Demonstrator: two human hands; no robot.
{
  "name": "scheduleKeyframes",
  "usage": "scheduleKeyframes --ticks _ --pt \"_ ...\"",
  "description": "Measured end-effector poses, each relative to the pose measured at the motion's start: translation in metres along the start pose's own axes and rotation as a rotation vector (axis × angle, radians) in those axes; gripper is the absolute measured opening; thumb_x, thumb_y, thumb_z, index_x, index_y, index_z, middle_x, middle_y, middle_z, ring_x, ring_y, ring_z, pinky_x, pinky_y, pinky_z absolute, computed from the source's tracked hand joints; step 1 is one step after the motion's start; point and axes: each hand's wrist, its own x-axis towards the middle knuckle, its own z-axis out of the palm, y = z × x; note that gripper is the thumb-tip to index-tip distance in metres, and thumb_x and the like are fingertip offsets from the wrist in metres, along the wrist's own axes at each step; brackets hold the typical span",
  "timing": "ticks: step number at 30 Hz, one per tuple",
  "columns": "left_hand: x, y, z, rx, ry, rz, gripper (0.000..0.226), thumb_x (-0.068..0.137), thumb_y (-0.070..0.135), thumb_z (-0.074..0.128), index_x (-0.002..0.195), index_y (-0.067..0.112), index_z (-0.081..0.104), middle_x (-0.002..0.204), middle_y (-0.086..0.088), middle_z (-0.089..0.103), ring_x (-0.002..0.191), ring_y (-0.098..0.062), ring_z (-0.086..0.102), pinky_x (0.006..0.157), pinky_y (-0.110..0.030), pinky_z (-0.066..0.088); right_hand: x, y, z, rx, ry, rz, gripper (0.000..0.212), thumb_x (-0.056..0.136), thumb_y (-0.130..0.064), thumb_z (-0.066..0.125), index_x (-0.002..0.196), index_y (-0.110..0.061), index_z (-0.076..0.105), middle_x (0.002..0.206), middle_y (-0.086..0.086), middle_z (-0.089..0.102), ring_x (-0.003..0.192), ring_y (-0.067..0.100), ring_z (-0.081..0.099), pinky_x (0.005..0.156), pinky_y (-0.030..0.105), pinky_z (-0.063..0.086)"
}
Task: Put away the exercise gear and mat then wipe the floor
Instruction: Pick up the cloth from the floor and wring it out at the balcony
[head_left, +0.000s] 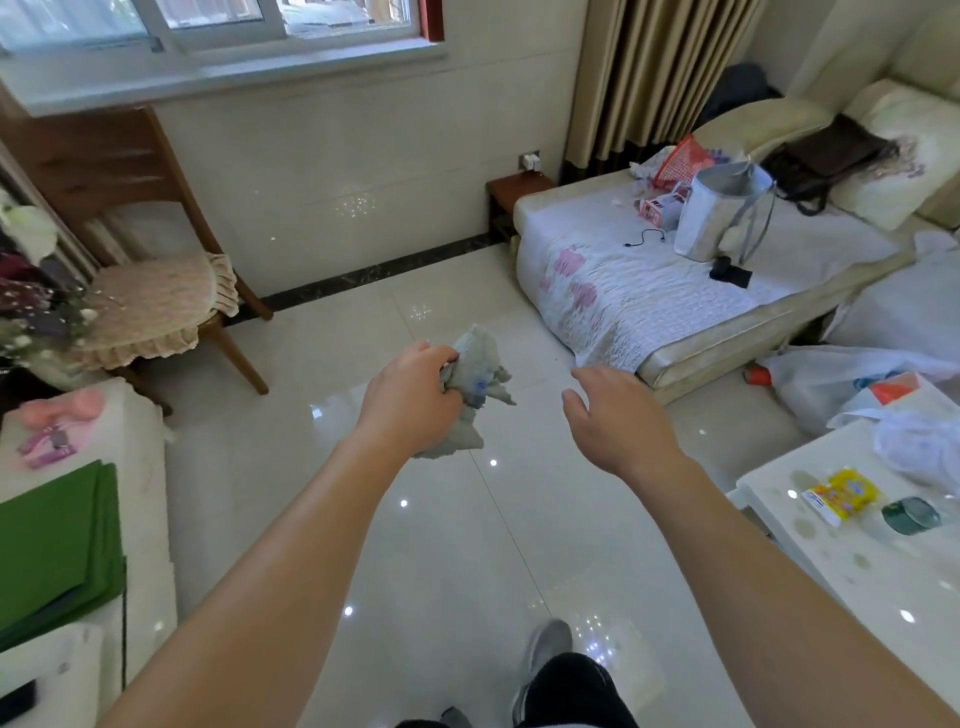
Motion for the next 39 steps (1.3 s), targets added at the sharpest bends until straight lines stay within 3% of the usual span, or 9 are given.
scheduleKeyframes --ticks 11,17,23,28,34,39 --pt "0.113 -0.016 -0.012 -0.014 0.091 -0.13 0.024 0.089 0.021 0.066 0.113 0.025 0.063 0.098 0.004 0.054 0.086 -0.018 0.055 0.079 -0.041 0.056 0.159 -0.005 -0.002 0.05 -0.037 -0.106 0.038 0.097 -0.034 0.038 0.121 -0.012 0.056 0.123 0.006 0.058 0.113 0.027 0.049 0.095 0.041 0.042" --pt "0.168 -0.019 -0.027 -0.049 0.16 -0.188 0.027 0.091 0.022 0.065 0.118 0.023 0.062 0.102 0.004 0.054 0.088 -0.016 0.054 0.077 -0.031 0.052 0.239 -0.009 -0.008 0.053 -0.061 -0.176 0.034 0.096 -0.032 0.039 0.111 -0.008 0.058 0.116 0.008 0.06 0.106 0.028 0.05 0.087 0.04 0.044" --pt "0.222 -0.045 -0.042 -0.062 0.184 -0.237 0.028 0.091 0.022 0.066 0.119 0.022 0.062 0.101 0.005 0.054 0.086 -0.012 0.053 0.066 -0.019 0.043 0.307 -0.026 -0.002 0.057 -0.076 -0.224 0.034 0.097 -0.03 0.04 0.115 -0.007 0.058 0.122 0.008 0.058 0.112 0.028 0.049 0.092 0.038 0.04" --pt "0.284 -0.078 -0.057 -0.043 0.228 -0.233 0.03 0.091 0.018 0.063 0.12 0.021 0.063 0.105 0.003 0.056 0.089 -0.016 0.054 0.074 -0.027 0.048 0.37 -0.047 0.01 0.056 -0.066 -0.242 0.033 0.097 -0.03 0.041 0.113 -0.008 0.058 0.119 0.006 0.059 0.11 0.027 0.05 0.092 0.038 0.041" --pt "0.358 -0.109 -0.078 -0.021 0.25 -0.213 0.028 0.087 0.018 0.061 0.114 0.024 0.065 0.097 0.004 0.055 0.085 -0.018 0.055 0.075 -0.04 0.054 0.442 -0.071 0.008 0.061 -0.039 -0.207 0.033 0.097 -0.03 0.041 0.114 -0.007 0.058 0.121 0.007 0.059 0.113 0.027 0.049 0.092 0.038 0.041" --pt "0.422 -0.118 -0.085 -0.032 0.247 -0.184 0.029 0.083 0.014 0.059 0.11 0.023 0.065 0.094 0.005 0.055 0.086 -0.02 0.054 0.076 -0.04 0.052 0.503 -0.068 0.005 0.075 -0.036 -0.196 0.034 0.097 -0.031 0.04 0.118 -0.01 0.058 0.124 0.005 0.058 0.114 0.026 0.048 0.093 0.038 0.043"
